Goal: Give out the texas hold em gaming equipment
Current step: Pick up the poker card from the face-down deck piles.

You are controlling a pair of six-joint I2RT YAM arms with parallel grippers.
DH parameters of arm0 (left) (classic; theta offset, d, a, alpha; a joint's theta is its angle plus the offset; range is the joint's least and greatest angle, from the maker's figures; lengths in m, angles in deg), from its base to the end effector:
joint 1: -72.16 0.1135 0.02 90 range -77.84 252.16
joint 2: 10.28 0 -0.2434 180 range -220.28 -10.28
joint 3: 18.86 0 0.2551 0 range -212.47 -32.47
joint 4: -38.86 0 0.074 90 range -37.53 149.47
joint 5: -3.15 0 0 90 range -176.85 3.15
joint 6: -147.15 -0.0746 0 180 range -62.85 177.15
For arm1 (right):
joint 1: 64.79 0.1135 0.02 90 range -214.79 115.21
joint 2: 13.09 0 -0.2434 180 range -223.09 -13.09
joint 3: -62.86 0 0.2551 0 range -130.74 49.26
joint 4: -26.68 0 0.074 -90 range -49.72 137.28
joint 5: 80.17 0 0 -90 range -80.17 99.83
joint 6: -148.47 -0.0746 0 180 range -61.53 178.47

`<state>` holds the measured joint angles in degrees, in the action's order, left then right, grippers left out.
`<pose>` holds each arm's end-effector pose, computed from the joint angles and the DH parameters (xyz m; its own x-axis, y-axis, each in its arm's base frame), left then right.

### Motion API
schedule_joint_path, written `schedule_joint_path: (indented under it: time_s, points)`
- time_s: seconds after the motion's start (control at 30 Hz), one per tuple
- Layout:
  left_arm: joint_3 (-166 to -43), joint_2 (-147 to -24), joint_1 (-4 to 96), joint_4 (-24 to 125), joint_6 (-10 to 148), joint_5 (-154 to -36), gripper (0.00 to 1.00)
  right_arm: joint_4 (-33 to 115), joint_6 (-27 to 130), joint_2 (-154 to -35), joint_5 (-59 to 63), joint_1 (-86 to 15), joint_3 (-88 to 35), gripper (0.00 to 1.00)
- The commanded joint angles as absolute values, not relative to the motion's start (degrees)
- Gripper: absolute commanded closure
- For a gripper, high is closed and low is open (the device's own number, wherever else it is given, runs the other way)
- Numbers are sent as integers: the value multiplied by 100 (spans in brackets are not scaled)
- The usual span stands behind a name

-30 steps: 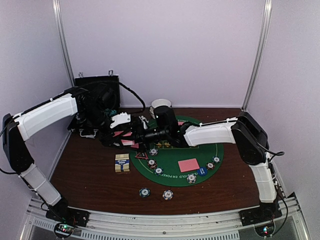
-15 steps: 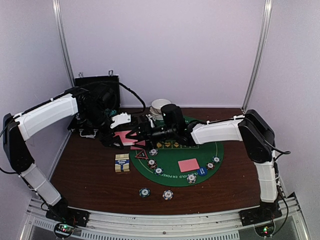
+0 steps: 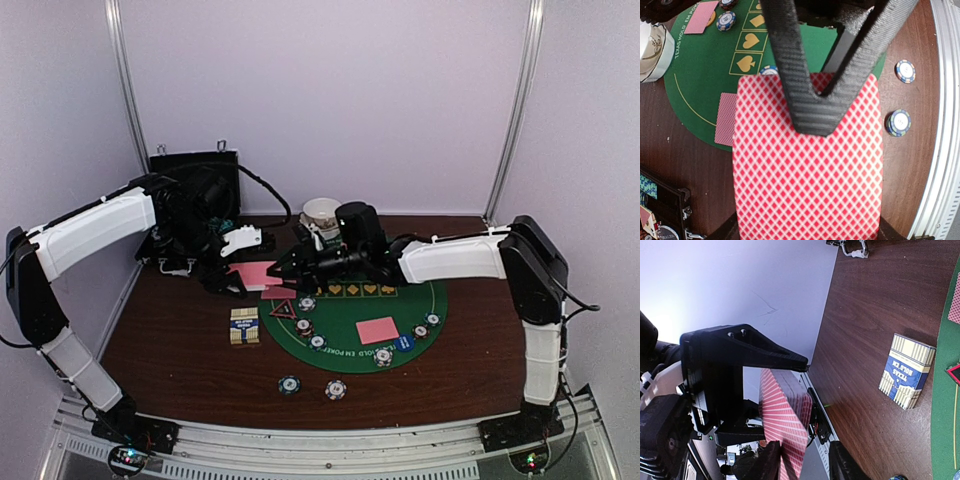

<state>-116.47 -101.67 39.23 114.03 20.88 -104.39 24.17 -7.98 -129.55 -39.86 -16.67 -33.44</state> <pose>0.2661 -0.1991 0.2490 -0.2712 0.8477 -0.4560 0.9546 0.2977 -0.0143 0.2810 0.3987 0.2064 -0.9671 -0.1903 -0.1688 -0.2007 0.1633 0.9659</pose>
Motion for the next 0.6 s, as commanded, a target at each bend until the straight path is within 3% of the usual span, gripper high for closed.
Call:
schedule_joint_path:
  time_s: [0.0,0.5,0.57]
  points:
    - [-11693,-10049,3964,11307,2114,-10512,98,2192,-939,-12606,-3957,-1695,-3208,69]
    - [-11674,-10052,3964,11307,2081,-10435,98,1490,-1537,-12418,-4079,-1731,-2946,100]
    - [-11667,-10045,3964,11309,2080,-10421,99,1502,-1550,-12424,-4084,-1756,-2917,100]
